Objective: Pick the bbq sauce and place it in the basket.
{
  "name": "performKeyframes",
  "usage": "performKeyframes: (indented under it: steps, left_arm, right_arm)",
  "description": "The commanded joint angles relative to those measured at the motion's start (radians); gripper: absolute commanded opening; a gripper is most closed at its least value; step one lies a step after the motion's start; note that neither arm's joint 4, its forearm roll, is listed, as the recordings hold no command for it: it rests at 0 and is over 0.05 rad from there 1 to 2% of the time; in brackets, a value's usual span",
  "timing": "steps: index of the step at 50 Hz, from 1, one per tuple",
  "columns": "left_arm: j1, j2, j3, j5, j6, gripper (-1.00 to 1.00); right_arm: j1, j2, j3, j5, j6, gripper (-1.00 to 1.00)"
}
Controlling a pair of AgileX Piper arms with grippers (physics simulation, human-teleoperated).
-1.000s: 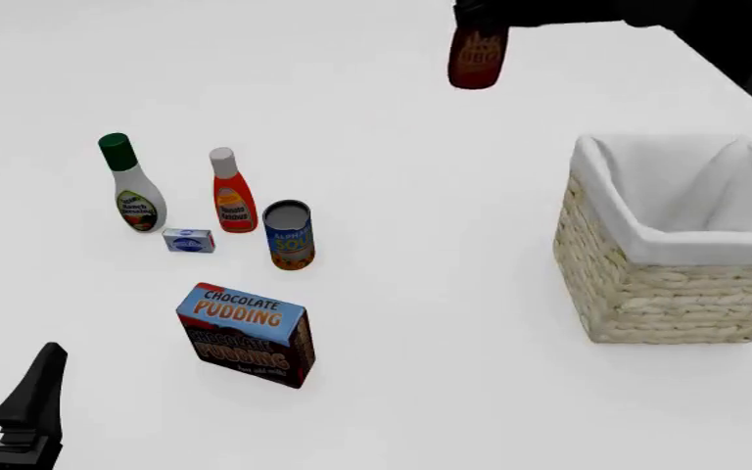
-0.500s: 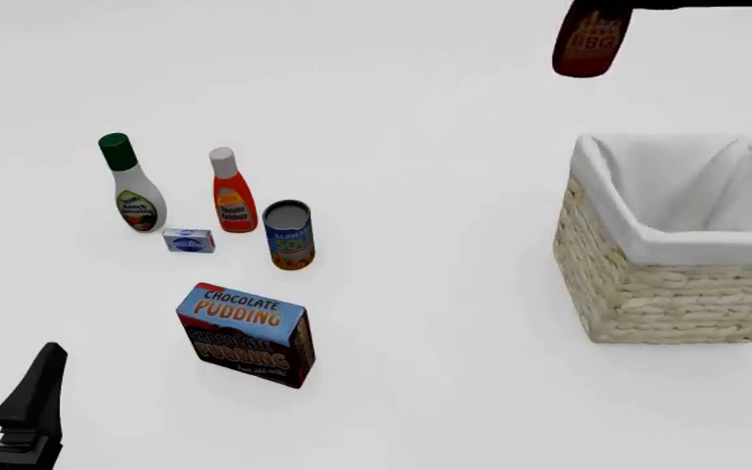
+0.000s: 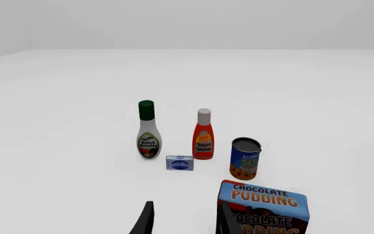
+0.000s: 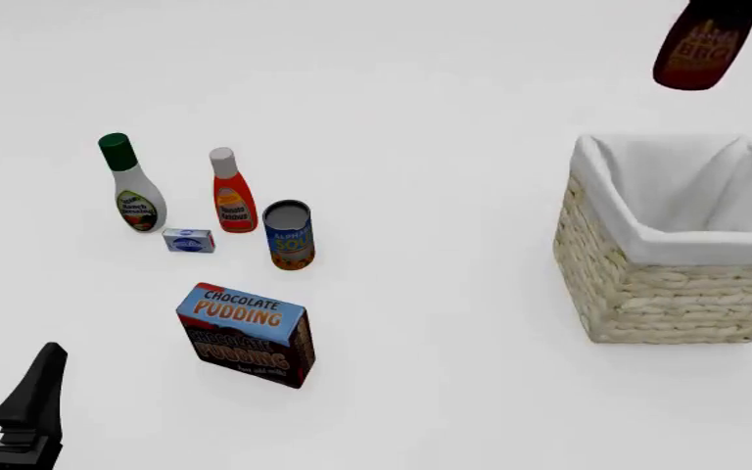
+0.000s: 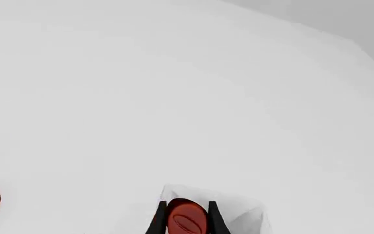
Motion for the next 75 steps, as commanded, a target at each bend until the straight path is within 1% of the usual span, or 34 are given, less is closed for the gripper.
performKeyframes:
  steps: [1, 8, 14, 18, 22, 26, 46, 59, 75]
  left_arm:
    - [0.0, 0.0, 0.0, 0.0, 0.0, 1.0]
    - [0.0, 0.0, 0.0, 0.0, 0.0, 1.0]
    - [0.0, 0.0, 0.0, 0.0, 0.0, 1.0]
    - [0.0, 0.0, 0.0, 0.0, 0.0, 1.0]
    - [0.0, 0.0, 0.0, 0.0, 0.0, 1.0]
    - [0.0, 0.0, 0.0, 0.0, 0.0, 1.0]
    - [0.0, 0.0, 0.0, 0.0, 0.0, 1.0]
    - [0.0, 0.0, 0.0, 0.0, 0.0, 1.0]
    - [0.0, 0.0, 0.0, 0.0, 0.0, 1.0]
  right_arm:
    - [-0.076, -0.036, 0.059, -0.027, 0.018, -1.0]
    - [-0.109, -0.048, 0.115, -0.055, 0.014, -1.0]
    - [-0.149, -0.062, 0.169, -0.078, 0.023, -1.0]
    - [-0.164, -0.06, 0.185, -0.09, 0.026, -1.0]
    - [-0.184, -0.055, 0.218, -0.119, 0.019, -1.0]
    - [-0.204, -0.038, 0.25, -0.151, 0.028, -1.0]
    - [-0.208, 0.063, 0.328, -0.259, 0.049, -1.0]
    - [-0.218, 0.147, 0.345, -0.318, 0.059, -1.0]
    - [-0.22, 0.21, 0.37, -0.365, 0.068, -1.0]
